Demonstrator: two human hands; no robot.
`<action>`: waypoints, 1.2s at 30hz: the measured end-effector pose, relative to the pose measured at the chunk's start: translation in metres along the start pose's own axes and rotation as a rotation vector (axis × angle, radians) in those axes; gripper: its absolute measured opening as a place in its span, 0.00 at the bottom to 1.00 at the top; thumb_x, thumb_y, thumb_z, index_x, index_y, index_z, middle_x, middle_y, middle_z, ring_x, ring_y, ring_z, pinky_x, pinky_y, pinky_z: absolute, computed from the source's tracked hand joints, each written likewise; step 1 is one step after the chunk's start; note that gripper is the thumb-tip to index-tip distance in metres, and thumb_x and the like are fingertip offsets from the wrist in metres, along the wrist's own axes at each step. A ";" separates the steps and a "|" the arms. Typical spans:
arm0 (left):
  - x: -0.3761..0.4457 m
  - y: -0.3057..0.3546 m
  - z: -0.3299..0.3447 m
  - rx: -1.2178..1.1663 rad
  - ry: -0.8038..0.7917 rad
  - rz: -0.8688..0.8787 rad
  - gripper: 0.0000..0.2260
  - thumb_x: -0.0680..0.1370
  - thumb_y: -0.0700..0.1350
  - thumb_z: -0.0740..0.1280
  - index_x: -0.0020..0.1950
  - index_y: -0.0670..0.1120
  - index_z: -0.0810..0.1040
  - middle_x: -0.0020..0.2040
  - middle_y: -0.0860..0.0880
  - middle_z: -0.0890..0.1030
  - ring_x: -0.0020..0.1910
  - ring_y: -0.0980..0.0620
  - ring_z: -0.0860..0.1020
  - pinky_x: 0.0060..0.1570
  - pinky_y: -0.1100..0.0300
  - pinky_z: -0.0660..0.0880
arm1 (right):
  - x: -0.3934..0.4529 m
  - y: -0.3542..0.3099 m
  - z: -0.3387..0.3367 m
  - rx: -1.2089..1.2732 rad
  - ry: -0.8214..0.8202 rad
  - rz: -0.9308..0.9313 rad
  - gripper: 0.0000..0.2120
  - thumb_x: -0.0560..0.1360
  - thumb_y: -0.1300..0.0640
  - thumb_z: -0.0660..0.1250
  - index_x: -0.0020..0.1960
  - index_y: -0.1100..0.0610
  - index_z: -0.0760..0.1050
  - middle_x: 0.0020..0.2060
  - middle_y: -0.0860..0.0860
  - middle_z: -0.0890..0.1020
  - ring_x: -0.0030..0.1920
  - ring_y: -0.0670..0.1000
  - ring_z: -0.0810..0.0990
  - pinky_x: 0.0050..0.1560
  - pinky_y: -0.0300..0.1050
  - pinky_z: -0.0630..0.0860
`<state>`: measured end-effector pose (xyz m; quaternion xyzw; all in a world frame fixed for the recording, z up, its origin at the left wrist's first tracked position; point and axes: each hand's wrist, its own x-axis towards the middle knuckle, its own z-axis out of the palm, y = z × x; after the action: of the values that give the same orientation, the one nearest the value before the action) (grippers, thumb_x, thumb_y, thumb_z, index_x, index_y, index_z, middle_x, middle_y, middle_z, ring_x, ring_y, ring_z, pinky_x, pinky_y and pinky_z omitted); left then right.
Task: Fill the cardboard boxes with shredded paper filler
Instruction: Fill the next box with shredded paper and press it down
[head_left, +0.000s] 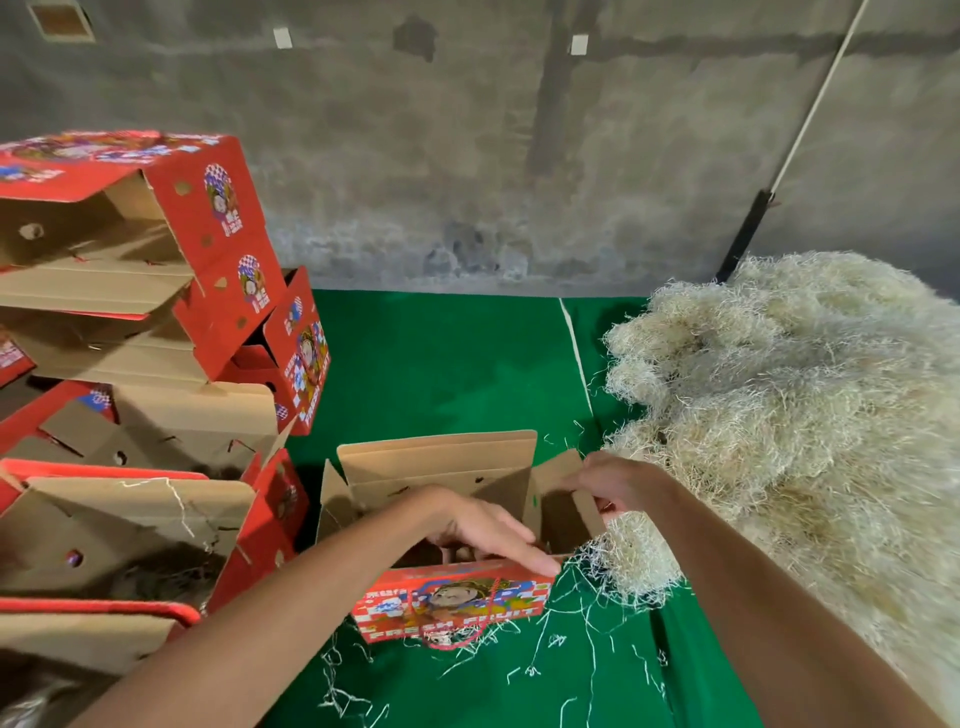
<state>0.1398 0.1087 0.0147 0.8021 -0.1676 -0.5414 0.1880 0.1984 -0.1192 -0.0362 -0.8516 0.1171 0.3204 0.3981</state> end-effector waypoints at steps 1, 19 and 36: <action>0.001 -0.002 0.007 0.016 0.044 0.030 0.40 0.68 0.79 0.61 0.74 0.58 0.67 0.75 0.50 0.70 0.68 0.49 0.74 0.68 0.50 0.68 | -0.001 0.004 0.001 0.014 0.035 0.003 0.24 0.71 0.47 0.77 0.58 0.57 0.72 0.51 0.58 0.84 0.49 0.55 0.85 0.46 0.48 0.84; 0.076 -0.044 0.074 0.512 0.752 0.050 0.25 0.80 0.67 0.55 0.54 0.49 0.81 0.38 0.53 0.79 0.37 0.54 0.79 0.44 0.58 0.77 | 0.026 0.053 0.094 0.178 0.285 -0.072 0.25 0.86 0.44 0.48 0.41 0.58 0.72 0.36 0.54 0.78 0.34 0.51 0.78 0.36 0.46 0.78; 0.114 0.073 0.035 0.282 1.191 0.455 0.02 0.81 0.52 0.63 0.51 0.56 0.71 0.50 0.58 0.76 0.45 0.60 0.74 0.50 0.58 0.77 | 0.013 0.082 0.001 0.177 0.358 -0.282 0.13 0.82 0.53 0.65 0.61 0.60 0.73 0.54 0.56 0.83 0.49 0.53 0.82 0.52 0.47 0.81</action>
<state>0.1433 -0.0130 -0.0542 0.9263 -0.2697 0.0762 0.2518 0.1703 -0.1712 -0.0948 -0.8646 0.0933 0.0941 0.4846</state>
